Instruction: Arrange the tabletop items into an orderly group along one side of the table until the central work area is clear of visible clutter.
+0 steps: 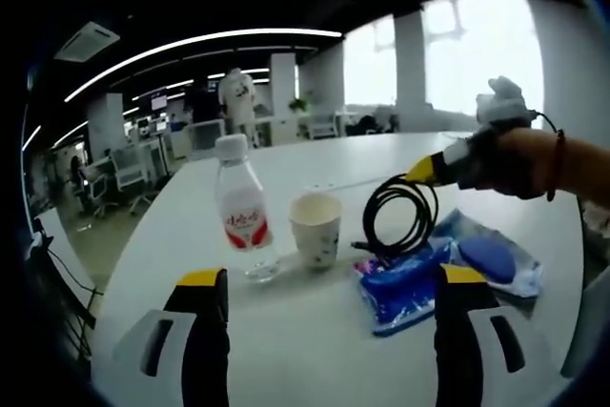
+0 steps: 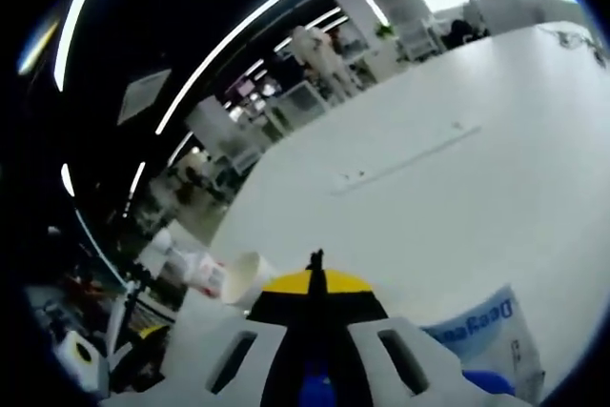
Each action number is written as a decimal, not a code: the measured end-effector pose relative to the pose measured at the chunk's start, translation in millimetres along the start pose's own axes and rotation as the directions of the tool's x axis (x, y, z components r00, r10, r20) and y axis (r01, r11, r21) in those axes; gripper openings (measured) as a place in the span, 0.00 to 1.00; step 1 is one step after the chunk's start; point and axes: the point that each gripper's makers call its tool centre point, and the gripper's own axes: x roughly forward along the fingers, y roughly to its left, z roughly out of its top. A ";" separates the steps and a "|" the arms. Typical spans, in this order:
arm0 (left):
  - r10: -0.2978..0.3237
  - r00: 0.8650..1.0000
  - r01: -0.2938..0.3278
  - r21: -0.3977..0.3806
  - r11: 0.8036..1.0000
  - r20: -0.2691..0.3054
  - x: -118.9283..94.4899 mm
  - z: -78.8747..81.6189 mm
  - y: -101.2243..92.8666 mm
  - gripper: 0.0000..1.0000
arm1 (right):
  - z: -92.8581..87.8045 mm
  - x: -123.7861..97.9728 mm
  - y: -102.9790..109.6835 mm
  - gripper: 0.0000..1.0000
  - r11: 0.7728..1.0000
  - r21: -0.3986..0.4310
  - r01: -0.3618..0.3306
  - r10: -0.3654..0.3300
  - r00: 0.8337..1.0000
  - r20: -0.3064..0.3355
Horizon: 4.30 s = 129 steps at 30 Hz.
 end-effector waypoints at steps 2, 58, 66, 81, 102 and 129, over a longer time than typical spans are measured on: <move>-0.001 1.000 0.001 0.002 1.000 0.002 -0.2 0.4 -0.5 0.87 | 2.6 -2.1 3.0 0.00 1.000 -0.008 -0.013 0.013 1.000 0.003; -0.074 0.993 0.069 0.056 0.996 0.091 -29.3 31.2 -18.5 0.88 | -61.1 -91.0 75.1 0.00 0.969 -0.063 -0.239 0.221 0.952 -0.210; -0.074 0.994 0.069 0.060 0.996 0.078 -34.6 27.2 -19.4 0.88 | -79.8 -95.0 73.1 0.00 0.970 -0.034 -0.240 0.224 0.942 -0.249; -0.078 0.995 0.074 0.069 0.995 0.064 -38.4 22.9 -23.6 0.87 | -113.2 -103.6 57.7 0.00 0.975 0.023 -0.220 0.216 0.922 -0.323; -0.092 0.994 0.089 0.055 0.995 0.061 -42.7 21.0 -28.0 0.88 | -132.0 -93.0 1.2 0.00 0.992 -0.062 -0.110 0.079 0.923 -0.376; -0.088 0.996 0.087 0.035 0.996 0.028 -41.9 9.4 -25.7 0.85 | -152.8 -81.2 -22.6 0.06 0.981 -0.182 -0.063 -0.013 0.921 -0.388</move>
